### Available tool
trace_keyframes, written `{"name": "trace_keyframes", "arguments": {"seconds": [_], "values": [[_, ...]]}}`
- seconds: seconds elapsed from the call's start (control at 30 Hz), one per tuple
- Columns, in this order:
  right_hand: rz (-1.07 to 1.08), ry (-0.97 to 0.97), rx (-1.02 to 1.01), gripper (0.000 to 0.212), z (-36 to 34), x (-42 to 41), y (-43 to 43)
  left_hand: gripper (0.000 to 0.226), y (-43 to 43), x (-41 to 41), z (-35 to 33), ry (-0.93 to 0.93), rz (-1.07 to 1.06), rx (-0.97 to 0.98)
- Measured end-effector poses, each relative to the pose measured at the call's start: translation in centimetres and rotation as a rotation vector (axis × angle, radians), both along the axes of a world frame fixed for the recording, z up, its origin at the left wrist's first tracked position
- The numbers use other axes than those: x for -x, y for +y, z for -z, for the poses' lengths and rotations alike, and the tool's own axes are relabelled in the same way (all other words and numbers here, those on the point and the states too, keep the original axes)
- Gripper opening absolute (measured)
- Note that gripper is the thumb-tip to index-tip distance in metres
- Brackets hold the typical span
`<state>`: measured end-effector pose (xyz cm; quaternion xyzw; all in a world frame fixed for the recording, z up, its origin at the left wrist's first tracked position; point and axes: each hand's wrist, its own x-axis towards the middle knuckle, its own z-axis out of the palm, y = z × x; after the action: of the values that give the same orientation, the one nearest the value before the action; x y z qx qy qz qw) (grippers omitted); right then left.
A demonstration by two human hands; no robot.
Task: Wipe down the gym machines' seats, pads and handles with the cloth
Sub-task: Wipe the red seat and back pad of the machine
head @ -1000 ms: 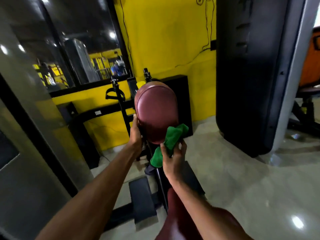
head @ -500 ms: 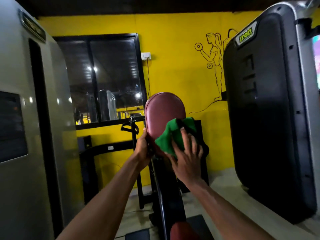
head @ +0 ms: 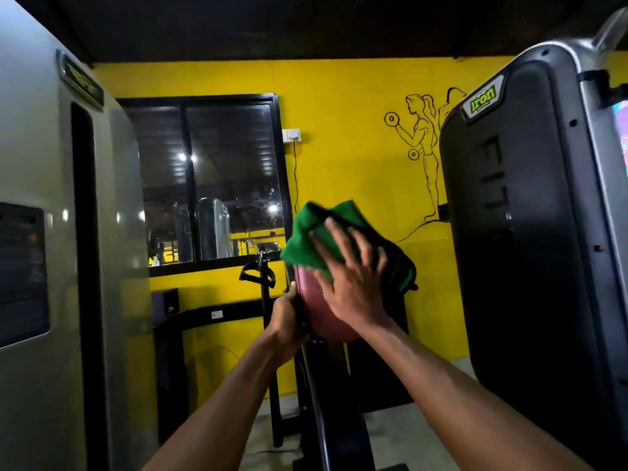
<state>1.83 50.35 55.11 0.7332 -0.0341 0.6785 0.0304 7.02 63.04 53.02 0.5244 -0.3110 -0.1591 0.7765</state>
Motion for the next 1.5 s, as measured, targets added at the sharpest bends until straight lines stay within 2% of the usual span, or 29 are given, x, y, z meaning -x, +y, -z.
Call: {"name": "trace_keyframes", "arguments": {"seconds": [0.03, 0.07, 0.17, 0.2, 0.23, 0.3, 0.33, 0.37, 0.4, 0.5, 0.57, 0.63, 0.7, 0.83, 0.87, 0.9, 0.93, 1.03, 1.07, 1.13, 1.23, 1.37, 1.43, 1.5], "values": [[-0.011, -0.033, -0.101, 0.057, -1.2, 0.0, 0.7, 0.060, -0.4, -0.1, 0.0, 0.019, -0.017, 0.007], [0.005, -0.044, -0.084, 0.056, -2.0, 0.0, 1.3, 0.060, -0.7, 0.0, 0.0, 0.051, -0.039, 0.032], [0.033, 0.037, 0.314, 0.054, -3.6, -0.4, 0.4, 0.055, -1.6, 0.4, 0.1, 0.080, -0.093, 0.111], [0.032, 0.036, 0.333, 0.052, -4.7, -0.2, -0.1, 0.054, -1.8, 0.5, 0.0, 0.060, -0.111, 0.118], [0.031, 0.011, 0.250, 0.049, -5.9, -0.2, -0.2, 0.055, -2.0, 0.4, 0.2, 0.038, -0.126, 0.114], [0.041, -0.069, -0.076, 0.047, -8.3, -0.1, 0.8, 0.057, -1.9, 0.1, 0.5, 0.015, -0.156, 0.109], [0.052, -0.088, -0.169, 0.048, -8.9, -0.1, 1.6, 0.058, -1.9, 0.0, 0.6, 0.018, -0.172, 0.121], [0.057, -0.091, -0.173, 0.049, -9.0, -0.2, 2.2, 0.058, -2.0, -0.3, 0.7, 0.011, -0.174, 0.131], [0.044, -0.080, -0.104, 0.049, -8.3, -0.3, 2.5, 0.058, -2.1, -0.1, 0.5, -0.006, -0.175, 0.132], [0.010, 0.057, 0.303, 0.049, -3.8, 0.0, 2.0, 0.046, -2.4, 0.3, 0.4, -0.038, -0.167, 0.172], [0.021, 0.139, 0.412, 0.055, 0.1, 0.2, 1.2, 0.034, -2.2, 0.0, 0.8, -0.084, -0.205, 0.196], [0.010, 0.136, 0.341, 0.061, 2.9, 0.3, 0.2, 0.036, -1.5, 0.0, 1.2, -0.127, -0.234, 0.119], [0.004, 0.088, 0.184, 0.063, 4.2, 0.3, -0.7, 0.048, -1.0, 0.6, 0.9, -0.110, -0.213, 0.037], [-0.021, -0.045, -0.270, 0.062, 0.2, 0.2, 0.6, 0.060, -1.1, 1.7, 0.1, -0.017, -0.200, 0.050], [-0.045, -0.054, -0.310, 0.061, -1.4, 0.4, 1.2, 0.060, -1.1, 1.9, 0.1, -0.011, -0.202, 0.052], [-0.051, -0.044, -0.274, 0.060, -2.7, 0.4, 1.6, 0.060, -1.1, 1.8, 0.2, -0.014, -0.203, 0.054], [-0.027, -0.020, -0.154, 0.059, -3.6, 0.3, 1.8, 0.060, -1.1, 2.1, 0.1, -0.018, -0.200, 0.061], [0.032, 0.116, 0.406, 0.054, -4.9, -0.1, 1.1, 0.054, -1.9, 2.2, -0.1, -0.037, -0.193, 0.157], [0.029, 0.147, 0.499, 0.052, -5.7, -0.2, 0.8, 0.051, -2.2, 2.0, -0.2, -0.036, -0.222, 0.199], [0.036, 0.151, 0.494, 0.049, -7.5, -0.3, 1.4, 0.056, -2.8, 1.1, 0.3, -0.035, -0.336, 0.211], [0.072, 0.103, 0.333, 0.047, -10.3, -0.3, 3.2, 0.080, -4.6, -2.7, 2.5, 0.019, -0.478, 0.138], [0.200, 0.127, 0.101, 0.053, -12.1, -0.3, 6.1, 0.102, -5.6, -5.7, 3.7, -0.009, -0.532, 0.072], [0.112, 0.018, 0.227, 0.051, -11.1, -0.7, 5.8, 0.096, -4.6, -3.6, 2.8, -0.035, -0.568, 0.051], [-0.036, -0.017, 0.546, 0.049, -9.1, -1.1, 3.6, 0.094, -3.7, -1.4, 1.9, -0.099, -0.591, 0.029]]}}
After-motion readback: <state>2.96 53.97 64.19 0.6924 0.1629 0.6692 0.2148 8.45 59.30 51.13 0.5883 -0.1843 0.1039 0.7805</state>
